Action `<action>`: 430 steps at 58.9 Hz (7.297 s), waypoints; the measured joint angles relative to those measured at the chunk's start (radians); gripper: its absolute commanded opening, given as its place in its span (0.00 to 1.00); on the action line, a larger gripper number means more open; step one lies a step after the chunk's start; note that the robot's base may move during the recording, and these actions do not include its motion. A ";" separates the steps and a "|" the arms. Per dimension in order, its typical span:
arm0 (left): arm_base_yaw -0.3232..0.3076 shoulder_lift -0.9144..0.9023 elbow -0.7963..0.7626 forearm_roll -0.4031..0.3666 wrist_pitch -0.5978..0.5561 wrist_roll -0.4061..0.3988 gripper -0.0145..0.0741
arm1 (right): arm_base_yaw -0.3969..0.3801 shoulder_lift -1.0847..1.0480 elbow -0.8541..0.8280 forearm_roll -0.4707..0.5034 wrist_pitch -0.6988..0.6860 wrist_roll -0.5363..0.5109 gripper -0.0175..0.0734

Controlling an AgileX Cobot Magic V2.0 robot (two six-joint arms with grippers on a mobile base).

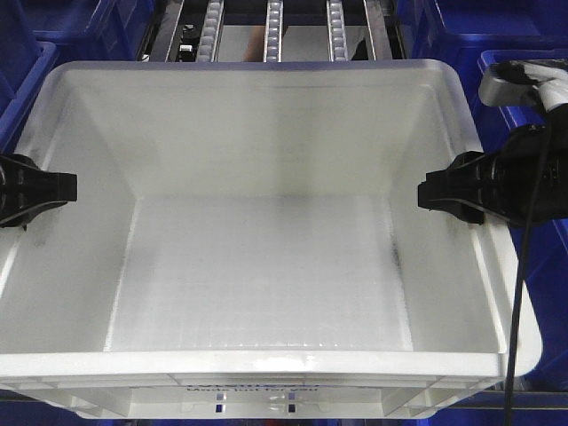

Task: Move bin from left to right shelf
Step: 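Hold the tote with both grippers while the base turns away, then keep holding the tote with both grippers while driving across the room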

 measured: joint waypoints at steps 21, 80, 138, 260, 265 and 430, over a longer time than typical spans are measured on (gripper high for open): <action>0.000 0.000 0.000 0.000 0.000 0.000 0.16 | 0.000 0.000 0.000 0.000 0.000 0.000 0.19; 0.000 0.000 0.000 0.000 0.000 0.000 0.16 | 0.000 0.000 0.000 0.000 0.001 0.000 0.19; 0.000 0.000 0.000 0.000 0.000 0.000 0.16 | 0.000 0.000 0.000 0.000 0.007 0.000 0.19; 0.000 0.000 0.000 0.000 0.000 0.001 0.16 | 0.000 0.000 0.000 0.000 0.007 0.000 0.19; 0.000 0.000 0.000 0.000 0.000 0.001 0.16 | 0.000 0.000 0.000 0.000 0.007 0.000 0.19; 0.000 0.000 0.000 0.000 0.000 0.001 0.16 | 0.000 0.000 0.000 0.000 0.009 0.000 0.19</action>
